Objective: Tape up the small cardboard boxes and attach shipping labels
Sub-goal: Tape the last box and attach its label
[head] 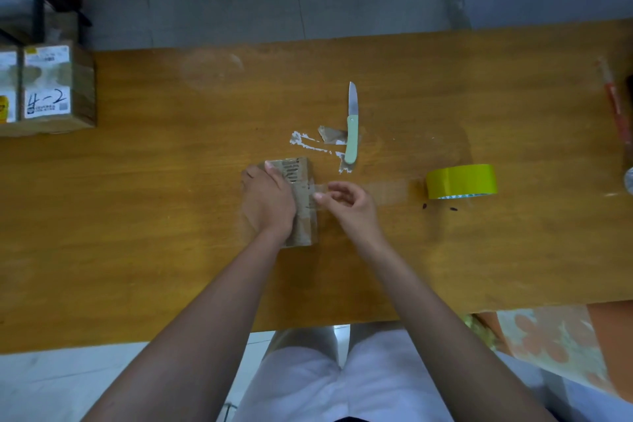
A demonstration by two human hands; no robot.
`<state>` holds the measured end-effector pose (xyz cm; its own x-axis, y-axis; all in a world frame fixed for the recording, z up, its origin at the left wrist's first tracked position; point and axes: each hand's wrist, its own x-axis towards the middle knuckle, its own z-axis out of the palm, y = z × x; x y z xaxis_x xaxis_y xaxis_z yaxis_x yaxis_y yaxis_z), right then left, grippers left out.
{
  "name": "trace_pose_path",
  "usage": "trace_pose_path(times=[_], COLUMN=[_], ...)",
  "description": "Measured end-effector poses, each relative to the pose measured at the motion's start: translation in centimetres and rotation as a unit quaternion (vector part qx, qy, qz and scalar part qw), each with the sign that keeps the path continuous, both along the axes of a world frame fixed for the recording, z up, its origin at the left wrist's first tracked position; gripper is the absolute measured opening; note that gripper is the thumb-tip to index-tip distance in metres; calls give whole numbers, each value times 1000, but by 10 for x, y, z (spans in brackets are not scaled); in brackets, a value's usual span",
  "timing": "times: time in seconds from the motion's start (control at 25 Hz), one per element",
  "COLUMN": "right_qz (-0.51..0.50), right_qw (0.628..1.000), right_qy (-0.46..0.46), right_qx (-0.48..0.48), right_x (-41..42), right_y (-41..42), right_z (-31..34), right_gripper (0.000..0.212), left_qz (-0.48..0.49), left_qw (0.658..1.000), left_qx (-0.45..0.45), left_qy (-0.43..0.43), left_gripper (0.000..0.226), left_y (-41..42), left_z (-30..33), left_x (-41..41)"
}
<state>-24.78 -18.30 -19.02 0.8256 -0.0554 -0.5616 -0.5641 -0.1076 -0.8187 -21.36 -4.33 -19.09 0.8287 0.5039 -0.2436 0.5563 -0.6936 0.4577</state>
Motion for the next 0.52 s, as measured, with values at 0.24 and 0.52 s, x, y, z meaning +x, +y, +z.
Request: trace_pose_path(times=[0.24, 0.52], right_qz=[-100, -146], right_qw=[993, 973], right_qy=[43, 80], right_qx=[54, 161], right_x=[-7, -10], right_y=[13, 31], right_z=[-5, -7], right_gripper=[25, 13], left_qz=[7, 20], left_qw=[1000, 998], left_qx=[-23, -42], left_qy=[-17, -43], left_gripper=[47, 45], left_y=[5, 14], left_z=[-5, -18], left_x=[-1, 0])
